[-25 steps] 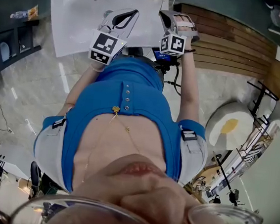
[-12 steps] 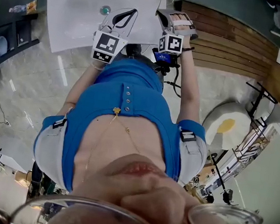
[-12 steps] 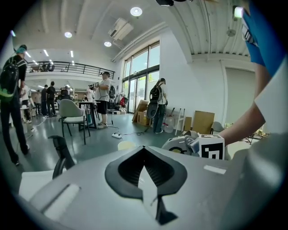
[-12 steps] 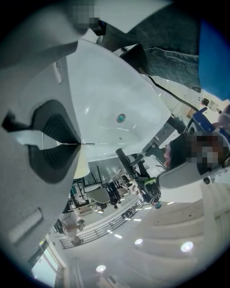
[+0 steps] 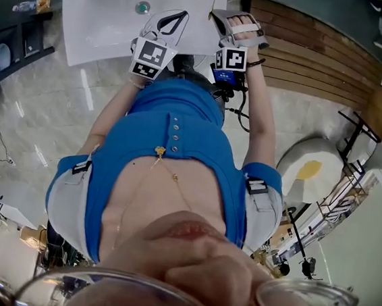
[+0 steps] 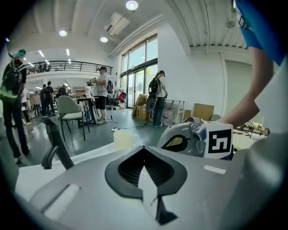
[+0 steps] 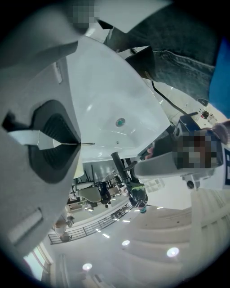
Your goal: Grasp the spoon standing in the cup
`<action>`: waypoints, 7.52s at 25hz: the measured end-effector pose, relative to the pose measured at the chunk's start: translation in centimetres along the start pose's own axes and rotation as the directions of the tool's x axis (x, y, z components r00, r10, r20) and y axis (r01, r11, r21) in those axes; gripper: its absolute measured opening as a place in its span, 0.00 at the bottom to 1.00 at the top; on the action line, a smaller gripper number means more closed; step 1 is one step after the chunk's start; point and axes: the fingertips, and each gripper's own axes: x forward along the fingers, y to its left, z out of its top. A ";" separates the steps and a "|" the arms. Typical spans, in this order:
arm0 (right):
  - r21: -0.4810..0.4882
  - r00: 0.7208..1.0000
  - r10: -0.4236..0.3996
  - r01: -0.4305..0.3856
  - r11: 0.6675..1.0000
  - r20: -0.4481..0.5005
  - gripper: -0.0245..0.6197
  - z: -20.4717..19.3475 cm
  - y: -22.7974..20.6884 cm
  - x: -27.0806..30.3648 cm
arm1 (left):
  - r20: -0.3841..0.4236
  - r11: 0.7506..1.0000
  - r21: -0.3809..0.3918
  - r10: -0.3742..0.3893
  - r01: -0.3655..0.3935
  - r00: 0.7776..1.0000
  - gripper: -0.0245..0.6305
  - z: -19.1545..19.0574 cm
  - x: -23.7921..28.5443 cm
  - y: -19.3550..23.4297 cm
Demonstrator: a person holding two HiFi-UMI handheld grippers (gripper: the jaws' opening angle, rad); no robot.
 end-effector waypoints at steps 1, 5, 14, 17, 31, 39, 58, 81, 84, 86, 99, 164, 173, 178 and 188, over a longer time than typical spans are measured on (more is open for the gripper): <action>0.000 1.000 0.000 0.000 1.000 0.002 0.05 0.0 0.1 0.0 | -0.008 1.000 -0.001 -0.011 0.011 1.000 0.04 -0.6 0.4 -0.2; 0.012 1.000 0.000 0.000 1.000 0.005 0.05 0.1 0.8 0.2 | -0.036 0.998 -0.012 -0.054 0.054 0.998 0.04 -2.5 1.8 -0.5; 0.073 1.000 -0.003 0.003 0.997 0.000 0.05 -0.1 1.2 0.4 | -0.129 0.947 0.225 -0.205 0.230 0.970 0.04 -5.1 5.2 -3.6; 0.087 1.000 0.002 -0.003 0.996 0.007 0.05 0.1 1.0 0.5 | -0.159 0.909 0.322 -0.224 0.265 0.961 0.09 -5.3 5.7 -4.3; 0.116 0.999 0.049 -0.048 0.992 0.001 0.05 -0.4 1.7 0.6 | -0.217 0.635 0.725 -0.157 0.266 0.964 0.09 -6.0 6.4 -6.1; 0.114 0.997 0.071 -0.071 0.991 -0.004 0.06 -0.5 2.7 0.8 | -0.248 0.543 0.789 -0.147 0.288 0.957 0.07 -7.2 6.6 -6.6; 0.116 0.984 0.178 -0.179 0.977 0.018 0.12 -0.3 8.1 1.8 | -0.357 0.676 0.630 -0.186 0.383 0.915 0.04 -12.9 7.2 -8.0; 0.242 0.942 0.335 -0.324 0.915 -0.005 0.18 -0.8 9.2 1.6 | -0.426 0.758 0.491 -0.222 0.430 0.877 0.04 -14.8 7.8 -8.6; 0.260 0.942 0.336 -0.323 0.910 -0.006 0.18 -0.9 8.9 1.4 | -0.419 0.778 0.467 -0.224 0.421 0.880 0.04 -14.5 7.7 -8.4; 0.266 0.939 0.344 -0.330 0.906 -0.004 0.18 -0.9 8.9 1.3 | -0.414 0.791 0.453 -0.223 0.412 0.883 0.04 -14.3 7.8 -8.1; 0.323 0.939 0.342 -0.336 0.885 0.039 0.04 -0.1 7.7 0.9 | -0.374 0.853 0.395 -0.190 0.341 0.908 0.04 -11.9 6.6 -6.1; 0.474 0.992 -0.014 -0.049 0.879 0.128 0.04 12.4 -8.9 -2.1 | -0.054 0.940 0.340 -0.025 0.041 0.998 0.04 1.2 -5.2 3.5; 0.589 0.981 -0.114 -0.001 0.808 0.159 0.04 12.3 -12.0 -2.5 | 0.030 0.962 0.274 -0.011 0.002 0.999 0.04 4.0 -5.7 4.8; 0.687 0.964 -0.200 0.025 0.726 0.175 0.04 11.8 -14.3 -3.2 | 0.072 0.978 0.210 -0.019 0.004 0.997 0.04 5.6 -6.1 5.4; 0.820 0.918 -0.340 0.031 0.572 0.202 0.04 10.7 -18.4 -4.5 | 0.195 0.998 0.058 -0.046 0.035 0.980 0.04 8.6 -6.9 6.6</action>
